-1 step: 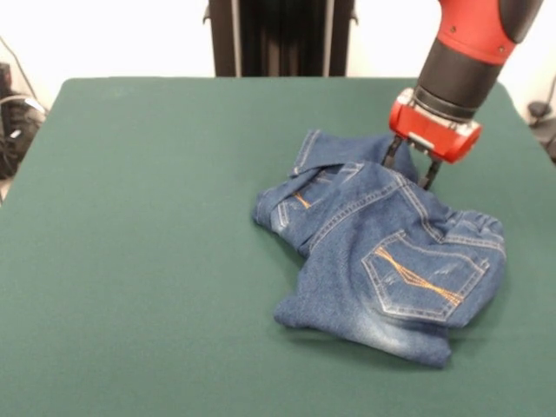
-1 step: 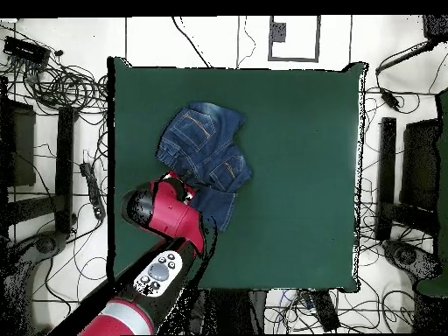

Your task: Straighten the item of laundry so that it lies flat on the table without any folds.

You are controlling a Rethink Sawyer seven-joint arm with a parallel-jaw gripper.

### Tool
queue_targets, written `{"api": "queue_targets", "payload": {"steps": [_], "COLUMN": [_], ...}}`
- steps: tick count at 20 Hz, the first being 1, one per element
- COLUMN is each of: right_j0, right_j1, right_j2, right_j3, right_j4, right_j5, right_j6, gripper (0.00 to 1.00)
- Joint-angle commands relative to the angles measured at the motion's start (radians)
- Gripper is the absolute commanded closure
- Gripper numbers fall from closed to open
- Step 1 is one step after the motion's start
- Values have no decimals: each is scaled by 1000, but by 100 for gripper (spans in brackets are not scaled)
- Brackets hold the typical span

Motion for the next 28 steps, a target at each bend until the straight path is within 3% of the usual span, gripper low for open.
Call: {"api": "queue_targets", "payload": {"steps": [1,7,12,16,23,28], "right_j0": [-46,-53,-3,-12,-125,-166], "right_j1": [55,20,-9,30,103,15], "right_j2": [175,196,98,93,241,312], "right_j3": [-11,6,-1,-23,-19,68], "right_j4": [27,25,4,-19,-9,-8], "right_j5": [-148,-126,108,250,180,-38], "right_j6": [251,244,231,242,153,174], "gripper": [0,0,0,0,0,0]}}
